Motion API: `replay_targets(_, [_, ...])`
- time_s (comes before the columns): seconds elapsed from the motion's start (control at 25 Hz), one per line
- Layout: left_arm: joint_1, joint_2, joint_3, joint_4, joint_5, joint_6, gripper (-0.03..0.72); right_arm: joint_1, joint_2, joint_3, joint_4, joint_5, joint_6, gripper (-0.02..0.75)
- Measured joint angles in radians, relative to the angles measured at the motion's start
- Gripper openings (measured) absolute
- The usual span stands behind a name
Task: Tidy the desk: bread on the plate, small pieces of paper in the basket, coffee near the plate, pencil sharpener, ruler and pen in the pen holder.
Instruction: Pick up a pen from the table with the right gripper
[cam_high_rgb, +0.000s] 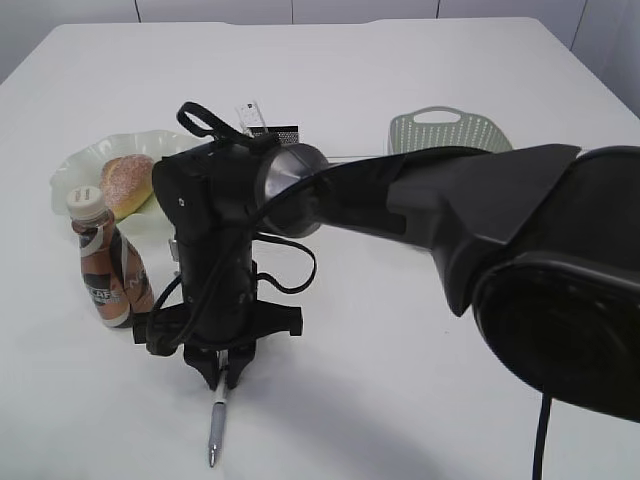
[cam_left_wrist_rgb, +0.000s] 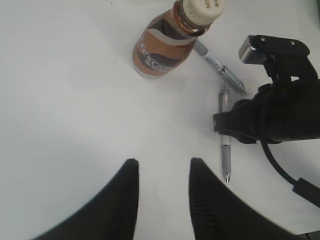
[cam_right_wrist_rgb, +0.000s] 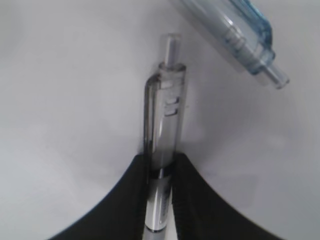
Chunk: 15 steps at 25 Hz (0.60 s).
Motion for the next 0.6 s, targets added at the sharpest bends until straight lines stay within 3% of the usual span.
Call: replay_targets(0.6, [0.000,0.000,0.000,0.000,-0.002,0.000,0.253,-0.053,-0.157,0.000,-0.152,0.010,-0.054,0.120])
